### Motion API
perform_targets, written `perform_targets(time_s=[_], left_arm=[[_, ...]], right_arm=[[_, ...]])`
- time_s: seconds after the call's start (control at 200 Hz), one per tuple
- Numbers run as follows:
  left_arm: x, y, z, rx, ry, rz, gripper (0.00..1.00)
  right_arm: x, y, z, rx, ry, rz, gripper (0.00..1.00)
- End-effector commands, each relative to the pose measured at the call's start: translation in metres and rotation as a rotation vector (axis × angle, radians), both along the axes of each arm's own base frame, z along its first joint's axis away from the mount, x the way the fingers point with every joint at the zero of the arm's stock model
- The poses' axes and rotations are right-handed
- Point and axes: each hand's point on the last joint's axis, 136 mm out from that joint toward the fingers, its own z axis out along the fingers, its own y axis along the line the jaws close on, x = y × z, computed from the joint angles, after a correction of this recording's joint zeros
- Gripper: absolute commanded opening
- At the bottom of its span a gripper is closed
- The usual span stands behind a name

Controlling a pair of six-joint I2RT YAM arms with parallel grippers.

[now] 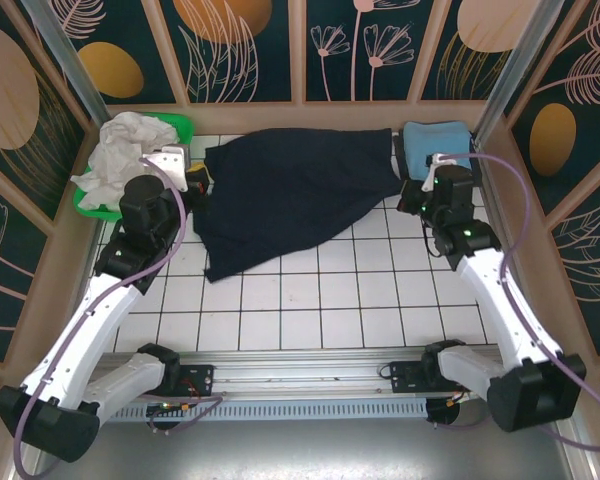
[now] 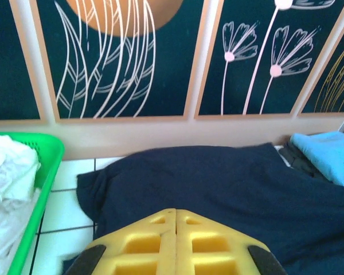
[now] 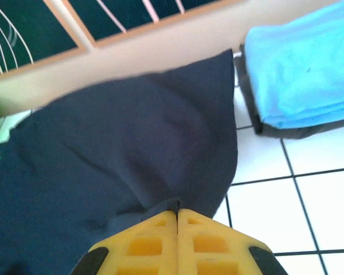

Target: Fold and stack the t-shirts

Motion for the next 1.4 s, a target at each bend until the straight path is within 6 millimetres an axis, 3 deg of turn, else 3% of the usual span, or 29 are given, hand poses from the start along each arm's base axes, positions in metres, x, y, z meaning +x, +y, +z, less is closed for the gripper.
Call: perform_targets(time_s=[0.0, 0.055, 0.095, 0.2, 0.25, 0.295, 0.43, 0.545, 0.656, 0.756, 0.851, 1.091, 1.236, 1.396], left_arm=[[-0.027, 0.008, 0.078, -0.102, -0.171, -0.011, 0.00], [-0.022, 0.011, 0.060, -0.106, -0.115, 0.018, 0.13], [-0.014, 0.011, 0.033, -0.103, -0.041, 0.041, 0.23], [0.005, -0.004, -0.070, -0.109, 0.252, 0.036, 0.33], [0.004, -0.019, -0.117, -0.136, 0.371, -0.016, 0.40], [-0.003, -0.035, -0.148, -0.165, 0.439, -0.088, 0.48], [-0.029, -0.064, -0.209, -0.118, 0.545, -0.157, 0.63], [-0.051, -0.081, -0.260, -0.092, 0.695, -0.193, 0.63], [-0.070, -0.081, -0.305, -0.074, 0.812, -0.162, 0.64], [-0.082, -0.079, -0.326, -0.074, 0.861, -0.148, 0.65], [-0.083, -0.070, -0.333, -0.055, 0.881, -0.090, 0.65], [-0.091, -0.049, -0.308, -0.023, 0.835, 0.043, 0.64], [-0.112, -0.061, -0.301, -0.035, 0.835, 0.000, 0.60], [-0.144, -0.075, -0.328, -0.009, 0.926, -0.055, 0.57]], right_arm=[[-0.021, -0.017, 0.077, 0.011, -0.200, -0.056, 0.00], [-0.023, -0.015, 0.072, 0.003, -0.184, -0.042, 0.00], [-0.022, -0.013, 0.062, 0.007, -0.159, -0.035, 0.00], [-0.020, -0.006, 0.035, 0.033, -0.110, -0.008, 0.00], [-0.020, -0.005, 0.024, 0.037, -0.092, -0.010, 0.00], [-0.020, -0.006, 0.018, 0.037, -0.076, -0.013, 0.00], [-0.023, -0.010, -0.005, 0.028, -0.033, -0.033, 0.00], [-0.022, -0.010, -0.024, 0.028, 0.006, -0.040, 0.00], [-0.023, -0.010, -0.040, 0.034, 0.038, -0.046, 0.00], [-0.024, -0.011, -0.046, 0.035, 0.047, -0.051, 0.00], [-0.025, -0.010, -0.048, 0.037, 0.052, -0.049, 0.00], [-0.028, -0.011, -0.058, 0.039, 0.072, -0.052, 0.00], [-0.027, -0.013, -0.061, 0.035, 0.074, -0.062, 0.00], [-0.026, -0.011, -0.062, 0.038, 0.077, -0.053, 0.00]])
